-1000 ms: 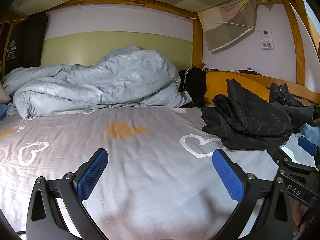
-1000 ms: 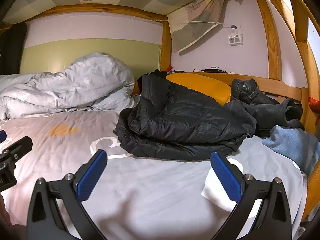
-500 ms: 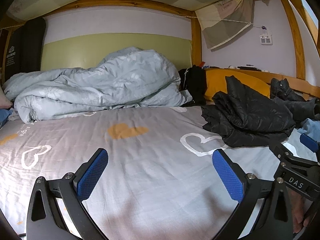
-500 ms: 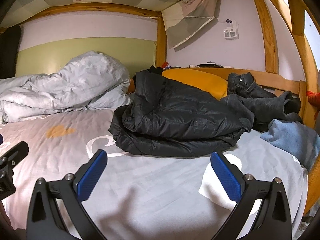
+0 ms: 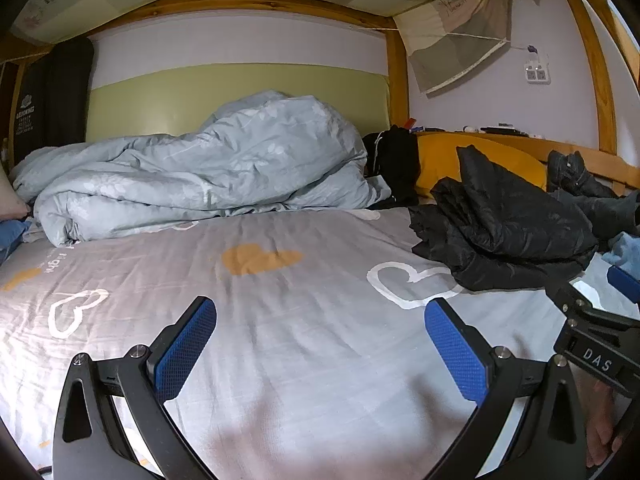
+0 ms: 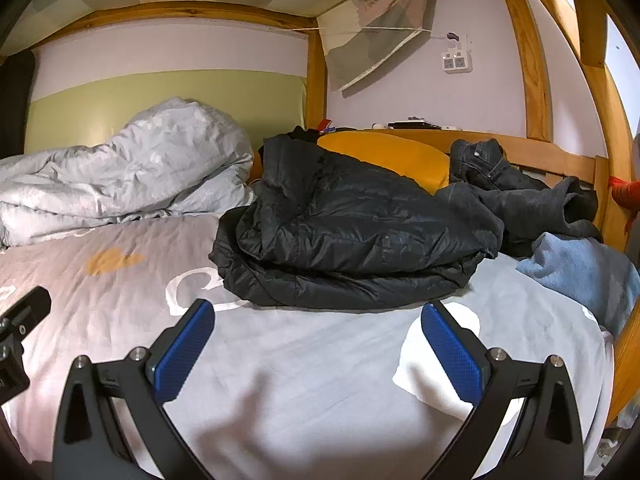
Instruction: Fold large clothes
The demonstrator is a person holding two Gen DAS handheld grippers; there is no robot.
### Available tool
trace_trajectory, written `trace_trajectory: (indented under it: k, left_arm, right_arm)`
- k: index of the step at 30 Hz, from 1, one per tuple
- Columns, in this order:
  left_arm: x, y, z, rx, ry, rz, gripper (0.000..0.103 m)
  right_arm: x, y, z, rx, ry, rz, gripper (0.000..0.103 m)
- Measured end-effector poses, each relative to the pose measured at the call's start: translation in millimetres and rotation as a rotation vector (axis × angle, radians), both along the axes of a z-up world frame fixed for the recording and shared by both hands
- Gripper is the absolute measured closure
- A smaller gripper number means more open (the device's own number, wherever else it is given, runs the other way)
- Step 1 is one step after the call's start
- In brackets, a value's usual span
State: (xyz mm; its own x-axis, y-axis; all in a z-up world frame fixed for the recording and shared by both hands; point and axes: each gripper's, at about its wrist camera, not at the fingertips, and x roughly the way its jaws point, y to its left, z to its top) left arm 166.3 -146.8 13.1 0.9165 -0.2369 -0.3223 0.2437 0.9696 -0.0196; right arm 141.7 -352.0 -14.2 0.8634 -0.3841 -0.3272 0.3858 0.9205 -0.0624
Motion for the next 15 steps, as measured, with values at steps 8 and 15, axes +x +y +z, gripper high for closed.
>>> trace_trajectory:
  k: [8,15]
  left_arm:
    - [1.0,-2.7,-1.0,0.016,0.014,-0.005,0.000]
    - [0.0,-3.6,-1.3,0.024,0.012,-0.008,0.000]
  right_arm:
    - [2.4,2.6,-0.7,-0.021,0.010,-0.003,0.000]
    - [4.2,2.3,-1.3,-0.022,0.019,-0.003,0.000]
